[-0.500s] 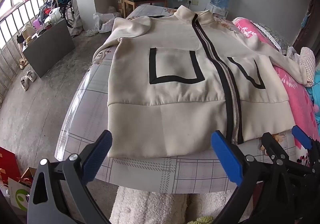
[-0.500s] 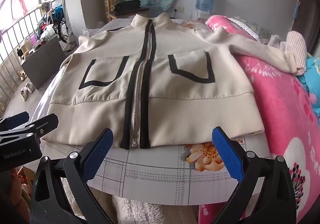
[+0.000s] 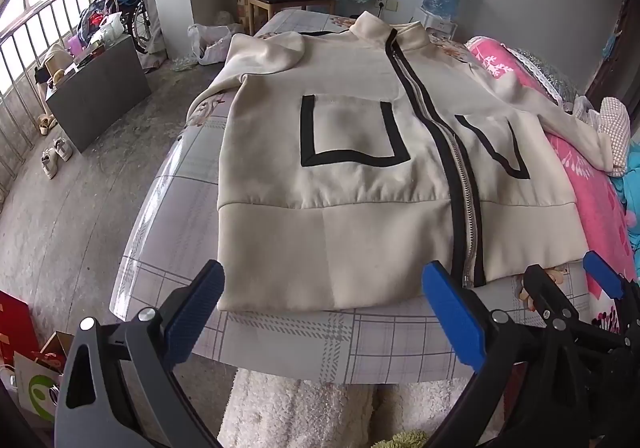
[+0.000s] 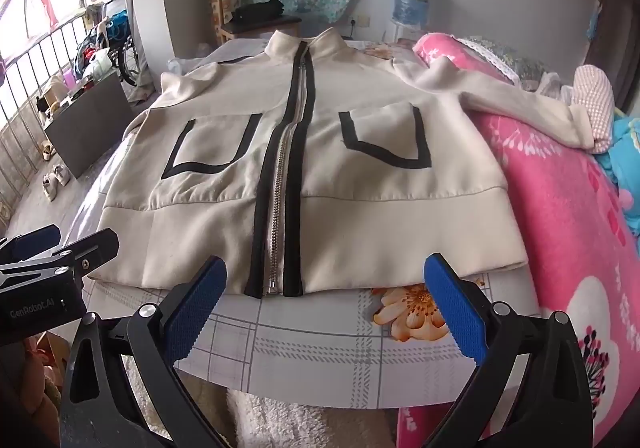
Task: Fold large clothes
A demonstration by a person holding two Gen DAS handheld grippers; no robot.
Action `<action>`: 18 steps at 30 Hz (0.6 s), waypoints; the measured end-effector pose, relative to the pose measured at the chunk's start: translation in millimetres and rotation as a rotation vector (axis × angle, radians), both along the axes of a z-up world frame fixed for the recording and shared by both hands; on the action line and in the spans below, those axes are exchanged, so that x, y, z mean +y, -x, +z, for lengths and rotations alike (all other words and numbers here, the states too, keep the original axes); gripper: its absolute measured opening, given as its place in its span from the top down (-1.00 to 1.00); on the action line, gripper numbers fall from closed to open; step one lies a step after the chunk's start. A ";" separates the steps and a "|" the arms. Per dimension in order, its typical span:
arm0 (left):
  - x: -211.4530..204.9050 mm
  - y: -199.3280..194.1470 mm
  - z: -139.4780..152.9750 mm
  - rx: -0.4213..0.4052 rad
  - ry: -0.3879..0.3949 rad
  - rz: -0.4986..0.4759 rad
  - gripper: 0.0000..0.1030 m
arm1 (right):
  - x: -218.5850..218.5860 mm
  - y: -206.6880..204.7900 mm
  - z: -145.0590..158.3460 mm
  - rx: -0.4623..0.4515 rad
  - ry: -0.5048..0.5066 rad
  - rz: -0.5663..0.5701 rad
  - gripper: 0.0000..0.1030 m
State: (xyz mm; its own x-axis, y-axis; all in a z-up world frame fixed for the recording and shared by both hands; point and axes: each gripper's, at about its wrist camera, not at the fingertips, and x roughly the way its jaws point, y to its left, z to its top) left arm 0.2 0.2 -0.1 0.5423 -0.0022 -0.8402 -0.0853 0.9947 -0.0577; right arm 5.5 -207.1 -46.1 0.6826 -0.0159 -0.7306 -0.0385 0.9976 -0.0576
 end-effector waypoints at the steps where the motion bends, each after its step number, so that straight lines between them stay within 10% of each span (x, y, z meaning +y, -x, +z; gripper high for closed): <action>1: -0.1 -0.1 0.0 0.000 0.000 0.001 -0.89 | 0.5 0.1 0.0 0.000 0.000 0.001 -0.85; 18: 4.6 4.4 7.0 -0.002 0.000 0.003 -0.89 | 3.2 -0.3 -0.4 -0.001 0.000 0.010 -0.85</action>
State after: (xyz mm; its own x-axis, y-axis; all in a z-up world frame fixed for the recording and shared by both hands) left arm -4.2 4.8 6.9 0.5444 -0.0003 -0.8388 -0.0880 0.9945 -0.0575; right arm 5.8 -203.8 -46.6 0.6833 -0.0097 -0.7301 -0.0480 0.9972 -0.0581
